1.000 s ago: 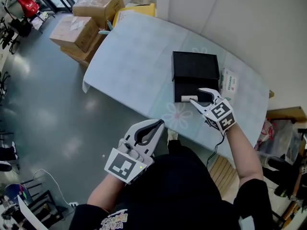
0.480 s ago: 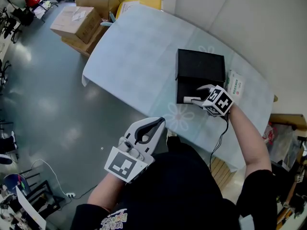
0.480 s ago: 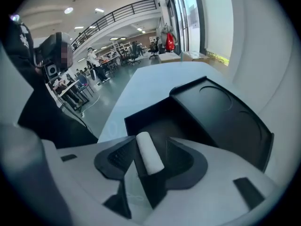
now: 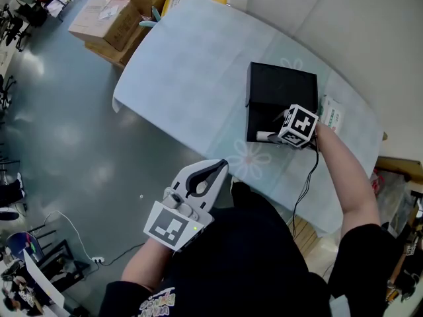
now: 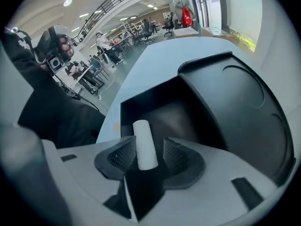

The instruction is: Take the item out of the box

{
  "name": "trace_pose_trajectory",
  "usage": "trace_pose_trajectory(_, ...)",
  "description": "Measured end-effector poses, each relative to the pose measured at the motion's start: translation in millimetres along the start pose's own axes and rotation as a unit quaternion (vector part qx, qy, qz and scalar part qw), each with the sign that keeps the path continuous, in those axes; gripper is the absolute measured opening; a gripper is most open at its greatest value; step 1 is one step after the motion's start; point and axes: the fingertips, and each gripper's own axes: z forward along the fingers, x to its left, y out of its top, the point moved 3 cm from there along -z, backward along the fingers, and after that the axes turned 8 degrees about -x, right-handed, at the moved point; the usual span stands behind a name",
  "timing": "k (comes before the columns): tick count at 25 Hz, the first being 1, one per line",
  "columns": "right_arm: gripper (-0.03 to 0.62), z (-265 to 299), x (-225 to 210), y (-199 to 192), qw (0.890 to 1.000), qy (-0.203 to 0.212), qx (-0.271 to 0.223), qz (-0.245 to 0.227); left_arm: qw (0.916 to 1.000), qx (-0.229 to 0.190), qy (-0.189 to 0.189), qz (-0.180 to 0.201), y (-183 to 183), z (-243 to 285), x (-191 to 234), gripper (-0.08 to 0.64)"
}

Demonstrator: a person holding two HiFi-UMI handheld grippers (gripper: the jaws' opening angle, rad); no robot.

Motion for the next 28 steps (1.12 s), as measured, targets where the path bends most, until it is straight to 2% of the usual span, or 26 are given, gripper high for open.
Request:
trace_pose_trajectory(4, 0.184, 4, -2, -4, 0.997, 0.033, 0.055, -0.032, 1.0, 0.004, 0.003, -0.003, -2, 4, 4, 0.008)
trace_pose_trajectory(10, 0.184, 11, -1, 0, 0.992, 0.061, 0.093, -0.062, 0.9999, 0.009, 0.009, -0.006, -5, 5, 5, 0.008)
trace_pose_trajectory(16, 0.181, 25, 0, -3, 0.985, 0.012, 0.105, -0.138, 0.9999, 0.011, 0.01, -0.007, -7, 5, 3, 0.008)
trace_pose_trajectory(20, 0.178, 25, -1, -2, 0.988, -0.005, 0.083, -0.126, 0.9999, 0.009, 0.01, -0.007, -8, 5, 3, 0.008)
trace_pose_trajectory(24, 0.157, 28, -3, -5, 0.986, -0.027, 0.082, -0.144, 1.0, 0.005, 0.006, 0.004, -2, 8, 1, 0.008)
trace_pose_trajectory(28, 0.15, 29, -4, -6, 0.986, -0.038, 0.073, -0.143, 0.9999, 0.009, 0.006, -0.008, -8, 5, -1, 0.008)
